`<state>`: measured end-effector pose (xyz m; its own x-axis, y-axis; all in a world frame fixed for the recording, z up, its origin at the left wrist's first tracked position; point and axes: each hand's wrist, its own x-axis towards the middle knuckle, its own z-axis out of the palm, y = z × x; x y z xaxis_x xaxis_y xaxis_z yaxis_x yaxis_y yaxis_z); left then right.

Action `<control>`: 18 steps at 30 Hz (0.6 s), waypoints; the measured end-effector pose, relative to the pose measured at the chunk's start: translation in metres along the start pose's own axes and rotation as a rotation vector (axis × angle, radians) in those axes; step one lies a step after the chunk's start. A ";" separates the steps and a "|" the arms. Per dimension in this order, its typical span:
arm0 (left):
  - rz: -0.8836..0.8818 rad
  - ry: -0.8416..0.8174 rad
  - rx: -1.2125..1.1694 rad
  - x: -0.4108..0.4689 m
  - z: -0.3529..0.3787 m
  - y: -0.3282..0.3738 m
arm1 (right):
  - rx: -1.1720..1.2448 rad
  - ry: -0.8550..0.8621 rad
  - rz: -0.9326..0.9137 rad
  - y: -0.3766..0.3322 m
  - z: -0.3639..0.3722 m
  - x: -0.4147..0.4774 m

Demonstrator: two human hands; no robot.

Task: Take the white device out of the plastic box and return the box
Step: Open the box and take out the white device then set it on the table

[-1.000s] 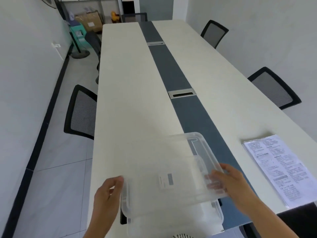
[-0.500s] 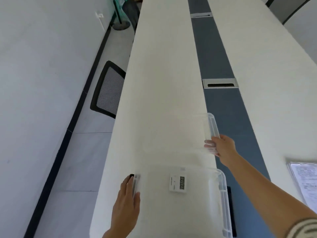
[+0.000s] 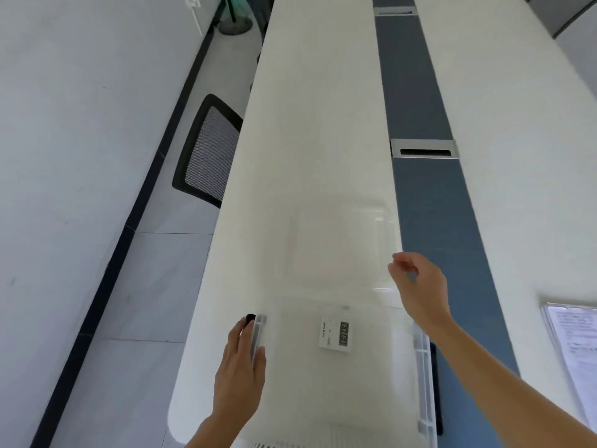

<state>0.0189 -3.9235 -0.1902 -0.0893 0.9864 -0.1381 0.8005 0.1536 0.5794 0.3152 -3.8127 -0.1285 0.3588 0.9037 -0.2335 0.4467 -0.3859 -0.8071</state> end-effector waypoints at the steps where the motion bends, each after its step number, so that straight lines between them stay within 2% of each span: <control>1: 0.009 0.001 -0.014 0.000 0.000 -0.001 | 0.013 -0.010 -0.079 -0.011 -0.002 -0.023; 3: 0.015 -0.003 -0.036 0.000 0.000 -0.004 | -0.092 -0.096 -0.222 -0.015 0.007 -0.063; 5: 0.008 -0.016 -0.053 0.000 0.000 -0.004 | -0.332 -0.256 -0.316 0.000 0.028 -0.084; 8: -0.002 -0.029 -0.064 0.000 -0.003 -0.002 | -0.685 -0.486 -0.219 0.040 0.069 -0.087; 10: -0.006 -0.040 -0.058 0.000 -0.005 -0.001 | -0.779 -0.469 -0.069 0.057 0.091 -0.085; 12: -0.012 -0.057 -0.053 0.000 -0.007 0.000 | -0.771 -0.355 0.041 0.063 0.111 -0.086; 15: -0.013 -0.088 -0.036 -0.001 -0.011 -0.001 | -0.756 -0.219 0.095 0.061 0.133 -0.088; 18: 0.008 -0.120 -0.024 -0.002 -0.015 -0.003 | -0.719 -0.190 0.113 0.060 0.140 -0.090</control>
<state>0.0079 -3.9247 -0.1799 -0.0098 0.9737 -0.2276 0.7861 0.1482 0.6001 0.1951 -3.8908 -0.2313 0.3156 0.8428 -0.4359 0.8641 -0.4451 -0.2350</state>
